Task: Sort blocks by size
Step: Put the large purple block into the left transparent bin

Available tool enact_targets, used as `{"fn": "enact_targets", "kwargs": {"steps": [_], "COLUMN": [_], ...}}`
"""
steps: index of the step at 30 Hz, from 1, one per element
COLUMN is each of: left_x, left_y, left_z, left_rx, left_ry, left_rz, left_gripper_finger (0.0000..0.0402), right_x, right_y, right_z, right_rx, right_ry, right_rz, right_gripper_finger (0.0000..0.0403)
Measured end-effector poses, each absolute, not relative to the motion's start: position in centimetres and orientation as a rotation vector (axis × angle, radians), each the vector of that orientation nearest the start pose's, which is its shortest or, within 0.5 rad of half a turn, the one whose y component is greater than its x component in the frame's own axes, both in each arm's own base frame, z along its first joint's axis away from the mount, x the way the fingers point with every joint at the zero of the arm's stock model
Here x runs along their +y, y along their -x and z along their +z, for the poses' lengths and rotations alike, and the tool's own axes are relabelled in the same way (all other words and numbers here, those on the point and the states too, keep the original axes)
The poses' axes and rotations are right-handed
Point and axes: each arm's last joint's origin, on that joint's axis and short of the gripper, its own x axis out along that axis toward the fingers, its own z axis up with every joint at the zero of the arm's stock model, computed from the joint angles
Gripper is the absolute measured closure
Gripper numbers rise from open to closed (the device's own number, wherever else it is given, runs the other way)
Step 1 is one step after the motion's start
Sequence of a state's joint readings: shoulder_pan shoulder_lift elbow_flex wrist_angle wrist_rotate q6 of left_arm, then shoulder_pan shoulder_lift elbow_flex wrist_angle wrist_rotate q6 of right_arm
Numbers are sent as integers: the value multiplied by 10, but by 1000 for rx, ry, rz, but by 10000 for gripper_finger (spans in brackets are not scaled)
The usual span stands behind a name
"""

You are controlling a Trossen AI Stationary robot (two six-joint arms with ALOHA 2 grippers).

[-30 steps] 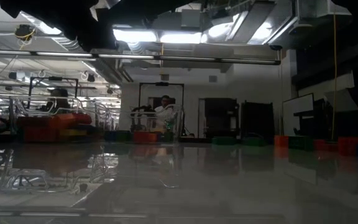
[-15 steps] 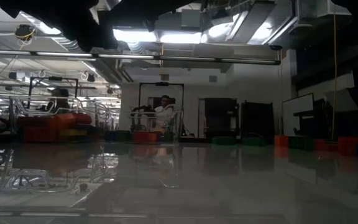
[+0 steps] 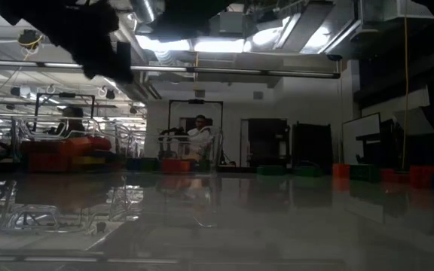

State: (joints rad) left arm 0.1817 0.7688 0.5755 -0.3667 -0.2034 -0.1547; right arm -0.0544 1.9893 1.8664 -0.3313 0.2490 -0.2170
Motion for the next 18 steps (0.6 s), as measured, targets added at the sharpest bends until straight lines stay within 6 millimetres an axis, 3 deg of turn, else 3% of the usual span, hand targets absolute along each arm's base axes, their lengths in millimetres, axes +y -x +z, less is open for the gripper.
{"fn": "enact_targets", "kwargs": {"steps": [6, 11, 15, 18], "left_x": [50, 61, 68, 72], "left_y": [-140, -124, -119, -116], "left_z": [240, 233, 231, 231], "left_rx": [624, 689, 717, 717], "left_ry": [196, 206, 216, 224], "left_rz": [738, 999, 1068, 1102], "left_gripper_finger": [363, 361, 360, 360], "right_x": [-67, -111, -144, -164], "right_y": [-426, -393, -373, -364], "right_z": [336, 316, 295, 284], "right_rx": [760, 1088, 1315, 1380], "right_ry": [276, 217, 125, 47], "right_rz": [-366, -397, -397, -390], "right_gripper_finger": [197, 196, 196, 196]}}
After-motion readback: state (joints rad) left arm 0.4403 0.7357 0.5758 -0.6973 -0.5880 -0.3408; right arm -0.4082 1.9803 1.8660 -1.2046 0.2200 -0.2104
